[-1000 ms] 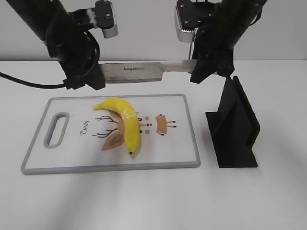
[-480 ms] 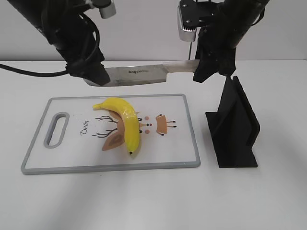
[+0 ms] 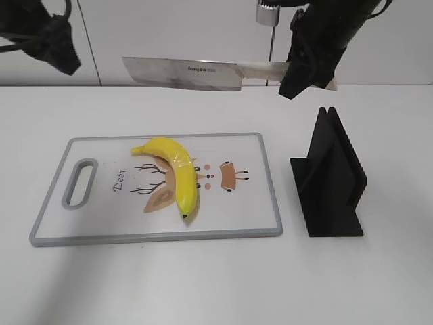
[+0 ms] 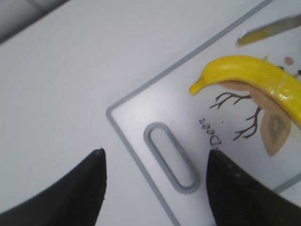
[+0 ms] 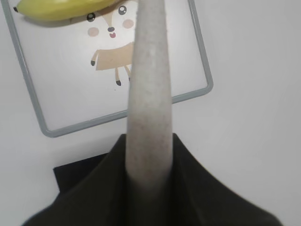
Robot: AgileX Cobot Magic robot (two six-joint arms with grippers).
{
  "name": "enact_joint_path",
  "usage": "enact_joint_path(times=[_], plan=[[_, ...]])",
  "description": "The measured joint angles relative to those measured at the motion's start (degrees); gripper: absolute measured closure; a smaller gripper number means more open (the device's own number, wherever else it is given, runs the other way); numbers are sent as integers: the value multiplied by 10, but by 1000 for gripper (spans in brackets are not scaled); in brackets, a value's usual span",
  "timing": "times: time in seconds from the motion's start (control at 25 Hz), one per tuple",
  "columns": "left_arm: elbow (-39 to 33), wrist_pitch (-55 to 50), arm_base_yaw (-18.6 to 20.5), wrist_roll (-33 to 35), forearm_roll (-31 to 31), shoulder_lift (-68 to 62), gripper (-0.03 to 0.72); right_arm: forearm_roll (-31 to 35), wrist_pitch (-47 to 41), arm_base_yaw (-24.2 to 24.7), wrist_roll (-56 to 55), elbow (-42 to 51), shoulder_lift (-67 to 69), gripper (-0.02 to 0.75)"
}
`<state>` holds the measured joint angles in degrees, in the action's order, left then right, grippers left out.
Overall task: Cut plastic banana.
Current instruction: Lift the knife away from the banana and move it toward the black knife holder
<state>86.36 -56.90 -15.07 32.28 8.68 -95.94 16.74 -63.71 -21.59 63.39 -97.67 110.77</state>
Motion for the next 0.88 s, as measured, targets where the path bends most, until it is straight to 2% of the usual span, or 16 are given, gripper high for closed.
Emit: enact_joint_path(times=[0.2,0.32,0.56,0.72,0.88], plan=[[0,-103,67,-135,-21,0,105,-1,-35,0,-140,-9,-22,570],[-1,-125,96,-180,-35,0,122,-10,-56,0,-217,-19,-33,570],[-30,-126,109,-214,-32,36,128,-29,-60,0,-358,-19,-50,570],[-80,-127,109,-218,-25,88,141,14,-60,-2,-390,-3,-89,570],[-145,-128,109,-218,-25,154,164,24,-61,-16,-432,37,-142,570]])
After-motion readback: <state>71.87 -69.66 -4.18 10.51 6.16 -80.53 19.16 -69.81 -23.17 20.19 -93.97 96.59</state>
